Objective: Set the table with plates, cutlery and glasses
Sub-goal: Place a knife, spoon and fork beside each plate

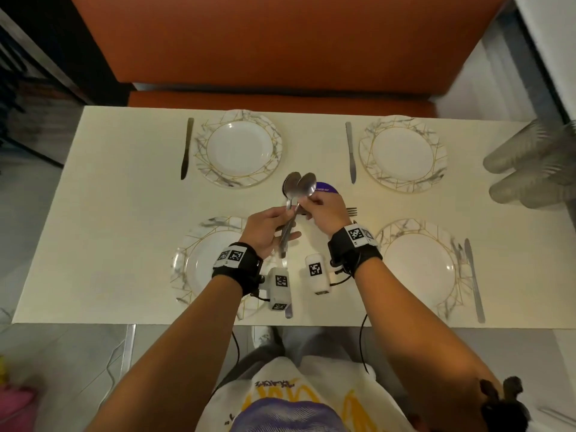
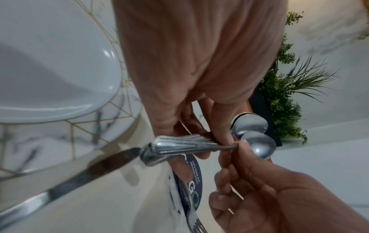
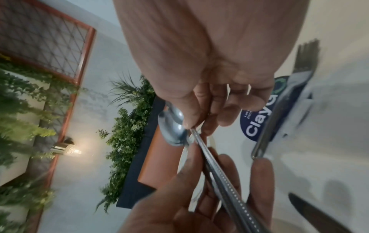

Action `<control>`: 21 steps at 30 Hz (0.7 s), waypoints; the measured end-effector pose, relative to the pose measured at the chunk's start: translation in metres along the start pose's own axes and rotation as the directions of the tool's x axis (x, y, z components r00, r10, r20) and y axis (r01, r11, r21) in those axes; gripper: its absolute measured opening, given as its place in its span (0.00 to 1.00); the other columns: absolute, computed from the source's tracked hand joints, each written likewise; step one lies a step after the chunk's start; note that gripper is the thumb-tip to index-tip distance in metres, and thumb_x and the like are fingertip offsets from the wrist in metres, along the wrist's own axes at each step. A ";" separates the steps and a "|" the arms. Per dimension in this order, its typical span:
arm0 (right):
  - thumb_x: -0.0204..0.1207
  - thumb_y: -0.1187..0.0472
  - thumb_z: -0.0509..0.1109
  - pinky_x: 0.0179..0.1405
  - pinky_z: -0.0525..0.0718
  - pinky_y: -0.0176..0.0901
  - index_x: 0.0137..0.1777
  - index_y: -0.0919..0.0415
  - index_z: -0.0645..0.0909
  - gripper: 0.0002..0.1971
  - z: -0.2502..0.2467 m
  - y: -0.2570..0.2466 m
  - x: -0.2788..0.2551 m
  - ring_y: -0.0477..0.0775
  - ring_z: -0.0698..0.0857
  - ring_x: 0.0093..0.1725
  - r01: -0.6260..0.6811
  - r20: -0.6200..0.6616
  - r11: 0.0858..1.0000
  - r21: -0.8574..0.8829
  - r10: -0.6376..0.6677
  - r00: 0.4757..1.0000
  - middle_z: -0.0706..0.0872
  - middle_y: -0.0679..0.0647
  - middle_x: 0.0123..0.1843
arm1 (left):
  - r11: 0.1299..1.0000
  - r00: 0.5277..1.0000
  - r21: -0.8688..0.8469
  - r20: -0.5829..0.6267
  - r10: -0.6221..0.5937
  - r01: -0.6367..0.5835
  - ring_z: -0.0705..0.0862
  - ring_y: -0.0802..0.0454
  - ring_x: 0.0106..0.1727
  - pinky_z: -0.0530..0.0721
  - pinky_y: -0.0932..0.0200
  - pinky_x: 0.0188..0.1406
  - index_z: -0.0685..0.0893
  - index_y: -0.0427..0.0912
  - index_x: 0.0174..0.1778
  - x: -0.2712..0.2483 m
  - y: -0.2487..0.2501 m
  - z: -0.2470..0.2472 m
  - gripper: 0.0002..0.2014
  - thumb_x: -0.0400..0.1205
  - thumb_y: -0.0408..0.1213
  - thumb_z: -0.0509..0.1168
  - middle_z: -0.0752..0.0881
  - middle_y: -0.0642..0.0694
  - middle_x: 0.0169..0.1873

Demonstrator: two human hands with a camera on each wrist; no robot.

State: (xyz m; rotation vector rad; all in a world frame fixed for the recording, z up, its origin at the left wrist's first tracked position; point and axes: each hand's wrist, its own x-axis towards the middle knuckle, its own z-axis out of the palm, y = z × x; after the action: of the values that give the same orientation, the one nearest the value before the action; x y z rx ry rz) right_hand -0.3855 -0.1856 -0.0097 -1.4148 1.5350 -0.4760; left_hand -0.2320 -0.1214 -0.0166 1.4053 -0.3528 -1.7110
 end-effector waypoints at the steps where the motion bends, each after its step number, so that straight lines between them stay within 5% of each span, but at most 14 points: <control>1: 0.82 0.49 0.71 0.43 0.84 0.51 0.42 0.56 0.89 0.13 0.002 0.004 -0.004 0.53 0.87 0.38 -0.027 0.001 0.999 0.037 0.027 1.000 0.92 0.56 0.38 | 1.000 1.000 0.021 -0.019 0.008 -0.008 0.88 0.45 0.45 0.92 0.41 0.58 0.90 0.32 0.61 -0.003 -0.003 -0.005 0.11 0.86 0.32 0.71 0.87 0.39 0.44; 6: 0.83 0.54 0.72 0.36 0.81 0.43 0.42 0.58 0.88 0.10 0.010 0.032 -0.032 0.49 0.83 0.34 -0.178 0.031 0.974 0.144 0.175 0.984 0.91 0.55 0.40 | 0.996 0.989 0.071 -0.140 0.055 -0.046 0.88 0.47 0.43 0.92 0.52 0.47 0.91 0.34 0.59 -0.010 -0.019 -0.035 0.09 0.86 0.33 0.73 0.88 0.39 0.43; 11: 0.78 0.59 0.75 0.55 0.90 0.56 0.43 0.62 0.90 0.07 0.037 0.069 -0.054 0.56 0.87 0.40 -0.320 0.050 0.945 -0.061 0.323 0.945 0.91 0.57 0.39 | 0.996 0.981 0.074 -0.183 0.060 -0.047 0.84 0.52 0.39 0.85 0.61 0.35 0.91 0.33 0.59 -0.017 -0.029 -0.050 0.09 0.86 0.33 0.73 0.87 0.40 0.43; 14: 0.76 0.58 0.78 0.45 0.89 0.47 0.46 0.59 0.91 0.05 0.052 0.077 -0.063 0.55 0.90 0.43 -0.349 0.002 0.924 -0.157 0.353 0.936 0.92 0.56 0.43 | 0.996 0.981 0.075 -0.185 0.056 -0.043 0.83 0.52 0.38 0.83 0.63 0.32 0.90 0.31 0.61 -0.020 -0.033 -0.055 0.11 0.86 0.31 0.72 0.87 0.41 0.42; 17: 0.74 0.57 0.80 0.31 0.73 0.30 0.49 0.59 0.92 0.07 0.057 0.077 -0.069 0.47 0.85 0.39 -0.342 -0.063 0.909 -0.238 0.337 0.939 0.92 0.52 0.45 | 0.996 0.982 0.078 -0.182 0.057 -0.043 0.83 0.53 0.38 0.82 0.64 0.31 0.91 0.32 0.62 -0.021 -0.036 -0.058 0.11 0.86 0.29 0.71 0.89 0.41 0.43; 21: 0.73 0.56 0.82 0.31 0.72 0.30 0.48 0.60 0.93 0.09 0.058 0.080 -0.070 0.43 0.81 0.36 -0.371 -0.098 0.885 -0.281 0.358 0.929 0.92 0.52 0.47 | 0.996 0.983 0.078 -0.176 0.058 -0.045 0.84 0.54 0.37 0.83 0.63 0.32 0.91 0.32 0.62 -0.023 -0.038 -0.060 0.11 0.86 0.30 0.72 0.90 0.40 0.46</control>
State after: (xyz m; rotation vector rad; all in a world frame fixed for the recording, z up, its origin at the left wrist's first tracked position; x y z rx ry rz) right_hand -0.3898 -0.0834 -0.0744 -1.2942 1.9175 -0.0458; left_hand -0.1946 -0.0644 -0.0469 1.5767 -0.3525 -1.5309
